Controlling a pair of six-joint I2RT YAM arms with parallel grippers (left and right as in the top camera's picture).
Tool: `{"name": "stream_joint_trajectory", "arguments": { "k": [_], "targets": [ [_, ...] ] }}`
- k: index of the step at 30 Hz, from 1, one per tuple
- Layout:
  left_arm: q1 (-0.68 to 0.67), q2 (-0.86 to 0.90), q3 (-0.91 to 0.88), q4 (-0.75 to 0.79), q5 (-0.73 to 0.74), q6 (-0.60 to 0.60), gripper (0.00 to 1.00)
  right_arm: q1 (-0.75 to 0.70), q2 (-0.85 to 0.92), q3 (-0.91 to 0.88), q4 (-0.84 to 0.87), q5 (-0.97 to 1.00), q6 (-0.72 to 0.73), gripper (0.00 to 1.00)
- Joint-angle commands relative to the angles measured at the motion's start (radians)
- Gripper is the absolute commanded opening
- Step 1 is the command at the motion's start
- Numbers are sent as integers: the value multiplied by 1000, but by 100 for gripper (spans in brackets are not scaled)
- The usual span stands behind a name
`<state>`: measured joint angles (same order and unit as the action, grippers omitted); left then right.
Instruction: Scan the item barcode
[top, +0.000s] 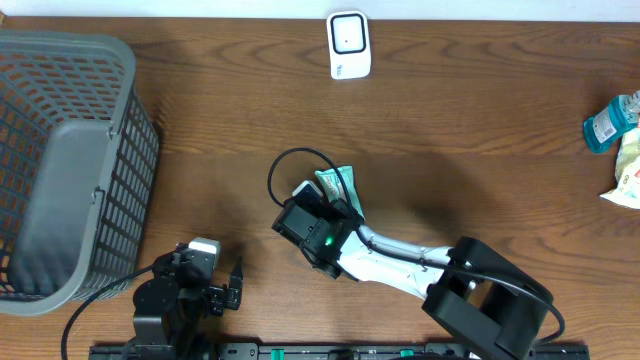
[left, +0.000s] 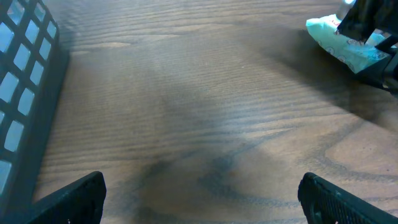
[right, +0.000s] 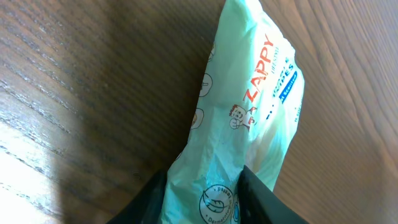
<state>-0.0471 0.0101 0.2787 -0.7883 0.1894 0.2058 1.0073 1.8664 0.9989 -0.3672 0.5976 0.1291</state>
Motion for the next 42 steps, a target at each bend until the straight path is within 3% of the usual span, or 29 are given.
{"name": "stream_joint_trajectory", "arguments": {
  "k": [1, 3, 7, 14, 19, 25, 29, 33, 42],
  "targets": [
    [-3, -6, 2, -1, 12, -10, 99, -2, 19, -5, 13, 21, 26, 15],
    [-3, -6, 2, -1, 12, -9, 99, -8, 19, -5, 16, 20, 86, 1],
    [-3, -6, 2, -1, 12, -9, 99, -56, -36, -1, 16, -146, 163, 1],
    [-3, -6, 2, -1, 12, -9, 99, -225, -309, -1, -20, -560, 156, 1],
    [-3, -6, 2, -1, 12, -10, 99, -380, -472, -2, -88, -991, 132, 1],
    [-3, -6, 2, -1, 12, -10, 99, -514, -417, -69, -74, -1435, 132, 1],
    [-3, -6, 2, -1, 12, -10, 99, -557, -338, -132, 110, -1751, 149, 1],
    [-3, -6, 2, -1, 12, -10, 99, -585, -244, -166, 218, -1786, 214, 1],
    [-3, -6, 2, -1, 12, -10, 99, -675, -71, -173, 235, -1722, 214, 1]
  ]
}}
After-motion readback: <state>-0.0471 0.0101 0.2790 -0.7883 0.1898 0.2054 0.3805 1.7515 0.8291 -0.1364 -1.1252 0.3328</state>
